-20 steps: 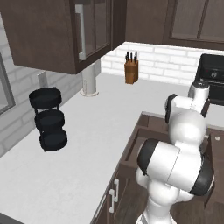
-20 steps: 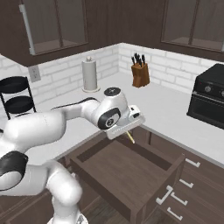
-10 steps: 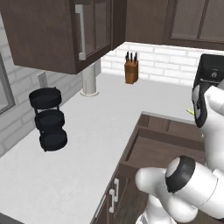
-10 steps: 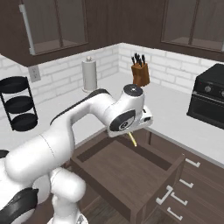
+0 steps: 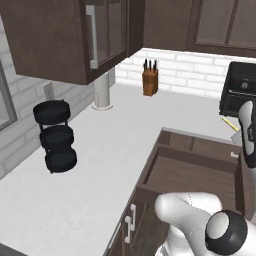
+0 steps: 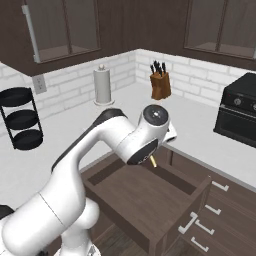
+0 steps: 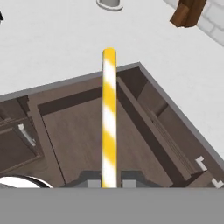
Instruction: Take a straw from the drawer in front and place it inside the glass cup on the dining counter.
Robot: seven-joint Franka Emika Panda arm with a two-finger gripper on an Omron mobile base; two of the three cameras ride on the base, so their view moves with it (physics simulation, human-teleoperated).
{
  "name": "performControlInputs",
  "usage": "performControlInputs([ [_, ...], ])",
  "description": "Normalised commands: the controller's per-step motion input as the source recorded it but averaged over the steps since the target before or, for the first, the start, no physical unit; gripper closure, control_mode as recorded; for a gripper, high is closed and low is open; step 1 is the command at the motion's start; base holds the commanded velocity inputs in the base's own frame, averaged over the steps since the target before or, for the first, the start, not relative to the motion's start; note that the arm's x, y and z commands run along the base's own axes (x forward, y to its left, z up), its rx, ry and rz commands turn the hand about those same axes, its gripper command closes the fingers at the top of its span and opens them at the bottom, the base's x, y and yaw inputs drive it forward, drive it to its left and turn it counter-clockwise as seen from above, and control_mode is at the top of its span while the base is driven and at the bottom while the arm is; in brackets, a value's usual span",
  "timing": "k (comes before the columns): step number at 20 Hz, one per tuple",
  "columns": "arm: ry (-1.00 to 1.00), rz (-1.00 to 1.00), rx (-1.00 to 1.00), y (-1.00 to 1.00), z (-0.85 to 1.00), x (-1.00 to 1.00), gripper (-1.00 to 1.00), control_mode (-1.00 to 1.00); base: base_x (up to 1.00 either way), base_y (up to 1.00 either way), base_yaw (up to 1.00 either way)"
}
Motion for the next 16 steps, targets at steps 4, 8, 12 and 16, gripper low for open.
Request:
performControlInputs([
  [4, 0.05, 0.0, -0.01, 0.11, -0.01, 0.0, 1.0, -1.0, 0.0, 0.0, 0.0],
  [8, 0.0, 0.0, -0.01, 0.03, -0.03, -0.06, 1.0, -1.0, 0.0, 0.0, 0.0],
  [12, -0.01, 0.0, -0.01, 0.02, -0.05, -0.2, 1.0, -1.0, 0.0, 0.0, 0.0],
  [16, -0.02, 0.0, 0.01, 0.0, 0.0, -0.08, 1.0, 1.0, -0.04, 0.0, 0.0],
])
